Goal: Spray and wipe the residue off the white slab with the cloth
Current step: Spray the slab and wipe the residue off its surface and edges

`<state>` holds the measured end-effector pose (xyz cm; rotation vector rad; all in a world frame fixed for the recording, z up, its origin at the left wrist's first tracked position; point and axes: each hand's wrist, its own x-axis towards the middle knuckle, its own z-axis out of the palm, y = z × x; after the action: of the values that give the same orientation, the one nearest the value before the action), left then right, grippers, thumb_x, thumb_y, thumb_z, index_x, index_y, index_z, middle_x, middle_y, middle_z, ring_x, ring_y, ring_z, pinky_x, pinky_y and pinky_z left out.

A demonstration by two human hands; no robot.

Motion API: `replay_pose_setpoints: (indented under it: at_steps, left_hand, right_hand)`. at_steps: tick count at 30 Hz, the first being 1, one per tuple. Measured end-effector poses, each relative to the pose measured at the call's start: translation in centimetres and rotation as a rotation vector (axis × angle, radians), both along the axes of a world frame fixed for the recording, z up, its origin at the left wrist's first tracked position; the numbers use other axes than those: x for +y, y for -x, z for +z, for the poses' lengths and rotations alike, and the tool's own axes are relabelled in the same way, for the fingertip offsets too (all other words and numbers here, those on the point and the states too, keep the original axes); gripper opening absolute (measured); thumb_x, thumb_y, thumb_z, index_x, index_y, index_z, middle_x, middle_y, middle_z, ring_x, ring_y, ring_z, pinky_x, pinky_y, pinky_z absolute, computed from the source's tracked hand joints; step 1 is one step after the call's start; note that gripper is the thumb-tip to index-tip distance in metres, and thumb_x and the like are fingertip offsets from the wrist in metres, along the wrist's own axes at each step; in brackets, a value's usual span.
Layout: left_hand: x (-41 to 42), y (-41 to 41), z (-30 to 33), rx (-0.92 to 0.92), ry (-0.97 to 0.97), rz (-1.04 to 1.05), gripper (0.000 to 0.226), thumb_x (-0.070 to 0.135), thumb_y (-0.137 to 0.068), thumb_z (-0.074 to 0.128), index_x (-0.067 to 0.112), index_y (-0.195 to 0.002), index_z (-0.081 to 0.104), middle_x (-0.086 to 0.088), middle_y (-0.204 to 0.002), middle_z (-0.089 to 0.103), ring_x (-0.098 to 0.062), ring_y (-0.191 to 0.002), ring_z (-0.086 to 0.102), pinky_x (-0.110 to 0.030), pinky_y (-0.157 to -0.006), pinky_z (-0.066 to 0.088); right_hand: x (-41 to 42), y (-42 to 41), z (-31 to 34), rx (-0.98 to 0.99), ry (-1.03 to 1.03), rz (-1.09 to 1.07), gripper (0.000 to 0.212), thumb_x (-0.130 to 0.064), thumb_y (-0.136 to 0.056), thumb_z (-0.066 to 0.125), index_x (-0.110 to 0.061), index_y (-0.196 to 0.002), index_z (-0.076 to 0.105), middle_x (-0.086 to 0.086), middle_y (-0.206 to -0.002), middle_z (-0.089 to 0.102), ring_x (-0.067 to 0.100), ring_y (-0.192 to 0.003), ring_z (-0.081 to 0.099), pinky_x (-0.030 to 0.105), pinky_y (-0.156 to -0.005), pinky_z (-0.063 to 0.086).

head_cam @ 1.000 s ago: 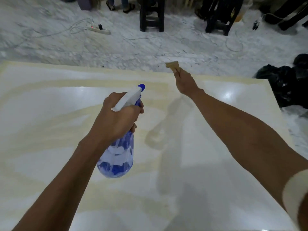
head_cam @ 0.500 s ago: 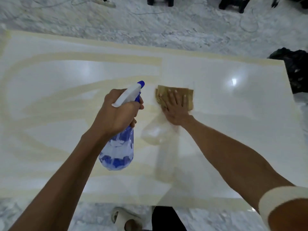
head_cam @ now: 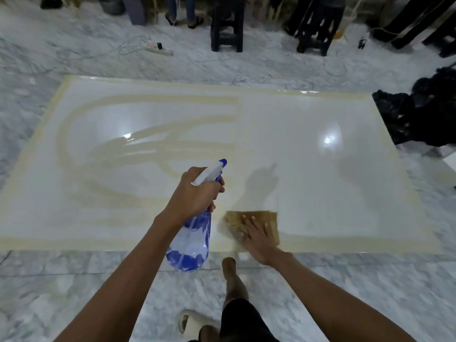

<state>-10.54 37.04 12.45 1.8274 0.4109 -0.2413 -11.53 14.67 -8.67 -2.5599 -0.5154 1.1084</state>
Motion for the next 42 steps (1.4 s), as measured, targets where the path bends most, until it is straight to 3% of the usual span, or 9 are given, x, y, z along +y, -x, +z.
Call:
replay_pose_setpoints:
  at_steps: [2, 3, 9, 16, 21, 23, 26, 38, 42]
  left_hand:
    - [0.5, -1.0, 0.7, -0.019, 0.006, 0.004, 0.023, 0.009, -0.076, 0.052, -0.006, -0.084, 0.066, -0.027, -0.089, 0.072, -0.016, -0.037, 0.054, -0.038, -0.057, 0.055]
    - [0.8, -1.8, 1.0, -0.034, 0.0, 0.008, 0.025, 0.011, -0.076, 0.052, -0.007, -0.085, 0.066, -0.029, -0.089, 0.072, -0.016, -0.038, 0.054, -0.037, -0.056, 0.055]
    - [4.5, -10.5, 2.7, -0.131, -0.063, 0.031, 0.024, 0.01, -0.087, 0.053, -0.01, -0.085, 0.064, -0.029, -0.091, 0.073, -0.017, -0.039, 0.056, -0.035, -0.054, 0.054]
    - [8.8, -21.4, 1.3, -0.152, -0.116, 0.101, 0.02, 0.003, -0.091, 0.05, -0.007, -0.082, 0.064, -0.02, -0.085, 0.073, -0.016, -0.035, 0.052, -0.043, -0.053, 0.057]
    - [10.3, -25.1, -1.9, -0.117, -0.095, 0.165, 0.019, 0.009, -0.074, 0.051, 0.003, -0.08, 0.069, -0.011, -0.084, 0.076, -0.015, -0.037, 0.054, -0.033, -0.049, 0.056]
    - [10.7, -25.4, -2.8, -0.08, -0.072, 0.178, 0.029, 0.015, -0.067, 0.048, 0.002, -0.081, 0.069, -0.01, -0.082, 0.076, -0.015, -0.037, 0.054, -0.036, -0.051, 0.058]
    - [11.1, -24.8, -3.6, -0.066, -0.081, 0.161, 0.03, 0.017, -0.069, 0.047, 0.002, -0.082, 0.069, -0.008, -0.082, 0.076, -0.016, -0.039, 0.056, -0.031, -0.049, 0.056]
    - [10.2, -12.1, -0.4, -0.047, -0.095, 0.107, 0.018, 0.009, -0.077, 0.051, 0.004, -0.079, 0.068, -0.01, -0.082, 0.074, -0.015, -0.038, 0.055, -0.035, -0.052, 0.056]
    - [9.2, -5.5, 0.5, -0.05, -0.09, 0.072, 0.019, -0.005, -0.086, 0.05, 0.0, -0.081, 0.067, -0.014, -0.086, 0.075, -0.014, -0.035, 0.052, -0.038, -0.056, 0.056]
  right_hand:
    - [0.1, -3.3, 4.6, 0.136, -0.288, -0.364, 0.074, -0.07, -0.096, 0.024, -0.017, -0.139, 0.054, 0.012, -0.142, 0.055, 0.028, -0.128, 0.054, 0.042, -0.109, 0.042]
    - [-0.2, -5.7, 6.7, 0.132, -0.369, -0.494, 0.057, -0.06, -0.102, 0.032, -0.016, -0.124, 0.062, 0.008, -0.122, 0.065, 0.024, -0.108, 0.063, 0.034, -0.094, 0.051]
    - [2.3, -25.6, 15.0, 0.094, -0.614, -0.759, 0.046, -0.042, -0.106, 0.043, -0.007, -0.13, 0.059, 0.009, -0.128, 0.064, 0.027, -0.116, 0.062, 0.043, -0.104, 0.049]
    - [10.7, -46.4, 11.1, -0.421, -0.441, -0.373, 0.063, -0.056, -0.103, 0.029, -0.004, -0.122, 0.058, 0.009, -0.1, 0.061, 0.023, -0.082, 0.055, 0.032, -0.063, 0.035]
    - [15.1, -53.8, 0.4, -0.406, -0.138, -0.191, 0.061, -0.054, -0.101, 0.015, -0.023, -0.148, 0.039, 0.014, -0.143, 0.053, 0.037, -0.125, 0.054, 0.05, -0.102, 0.043]
    - [16.6, -52.4, -3.4, -0.356, 0.091, -0.036, 0.075, -0.061, -0.094, 0.003, -0.026, -0.159, 0.015, 0.012, -0.166, 0.018, 0.036, -0.151, 0.019, 0.059, -0.12, 0.017]
    - [17.4, -48.5, -6.0, -0.435, 0.165, 0.011, 0.058, -0.048, -0.106, 0.009, -0.031, -0.158, -0.009, 0.002, -0.167, -0.019, 0.026, -0.153, -0.019, 0.054, -0.119, -0.015]
    - [12.4, -23.7, -5.1, -0.501, 0.118, 0.124, 0.055, -0.044, -0.108, 0.016, -0.036, -0.148, -0.021, 0.004, -0.166, -0.018, 0.031, -0.153, -0.017, 0.06, -0.12, -0.01]
    - [10.5, -11.7, -4.9, -0.458, 0.103, 0.172, 0.058, -0.049, -0.095, -0.004, -0.036, -0.148, -0.025, 0.006, -0.164, -0.023, 0.035, -0.152, -0.02, 0.061, -0.118, -0.012]
